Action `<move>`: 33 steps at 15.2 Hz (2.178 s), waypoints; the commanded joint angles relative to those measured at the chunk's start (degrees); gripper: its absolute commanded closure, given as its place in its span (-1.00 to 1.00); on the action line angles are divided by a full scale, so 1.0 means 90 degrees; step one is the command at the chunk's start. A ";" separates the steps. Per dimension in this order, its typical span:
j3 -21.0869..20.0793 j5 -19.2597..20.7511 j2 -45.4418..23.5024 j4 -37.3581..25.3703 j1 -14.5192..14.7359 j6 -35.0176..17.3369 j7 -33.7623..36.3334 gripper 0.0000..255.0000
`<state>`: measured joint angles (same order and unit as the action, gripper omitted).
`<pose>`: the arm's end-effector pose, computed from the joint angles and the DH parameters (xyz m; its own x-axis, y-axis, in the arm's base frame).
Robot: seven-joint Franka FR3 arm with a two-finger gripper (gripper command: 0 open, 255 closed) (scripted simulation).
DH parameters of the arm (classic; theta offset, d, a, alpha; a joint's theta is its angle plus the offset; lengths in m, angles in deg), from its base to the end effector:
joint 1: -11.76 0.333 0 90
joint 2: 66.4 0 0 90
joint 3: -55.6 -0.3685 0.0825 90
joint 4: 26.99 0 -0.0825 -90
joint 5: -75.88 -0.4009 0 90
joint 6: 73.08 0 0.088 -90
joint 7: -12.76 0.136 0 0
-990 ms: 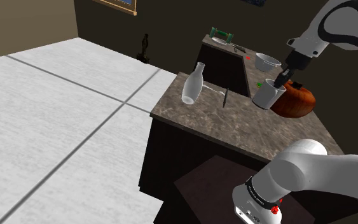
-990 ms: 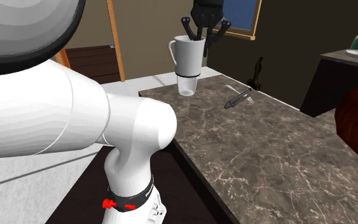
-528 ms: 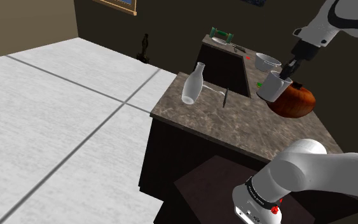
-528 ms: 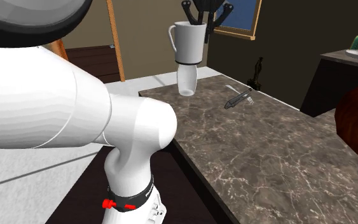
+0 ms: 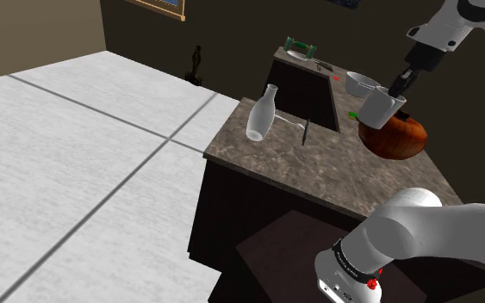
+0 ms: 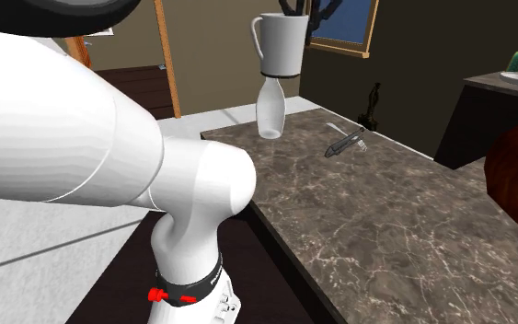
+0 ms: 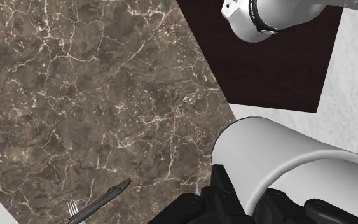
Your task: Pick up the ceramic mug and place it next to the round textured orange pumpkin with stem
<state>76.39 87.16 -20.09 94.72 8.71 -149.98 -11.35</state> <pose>0.2116 -0.1938 0.6692 0.9976 0.0680 0.0143 0.0688 -0.9954 -0.0673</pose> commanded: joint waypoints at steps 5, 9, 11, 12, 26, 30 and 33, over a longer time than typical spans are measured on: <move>0.0921 0.0423 -0.0629 -0.0708 0.0058 -0.0086 -0.0911 1.00; 0.1635 0.0587 -0.1180 -0.1301 0.0186 -0.0182 -0.1578 1.00; 0.2031 0.0612 -0.1501 -0.1642 0.0283 -0.0232 -0.1931 1.00; 0.2243 0.0607 -0.1676 -0.1824 0.0342 -0.0257 -0.2116 1.00; 0.5669 -0.3723 -0.7559 -0.5760 -0.1401 0.0314 -0.6789 1.00; 0.5237 -0.4259 -0.8191 -0.6449 -0.2445 0.0499 -0.7047 1.00; 0.5352 -0.4122 -0.8064 -0.5927 -0.2102 0.0135 -0.7060 1.00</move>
<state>124.05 49.46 -93.31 39.43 -11.63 -147.48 -74.88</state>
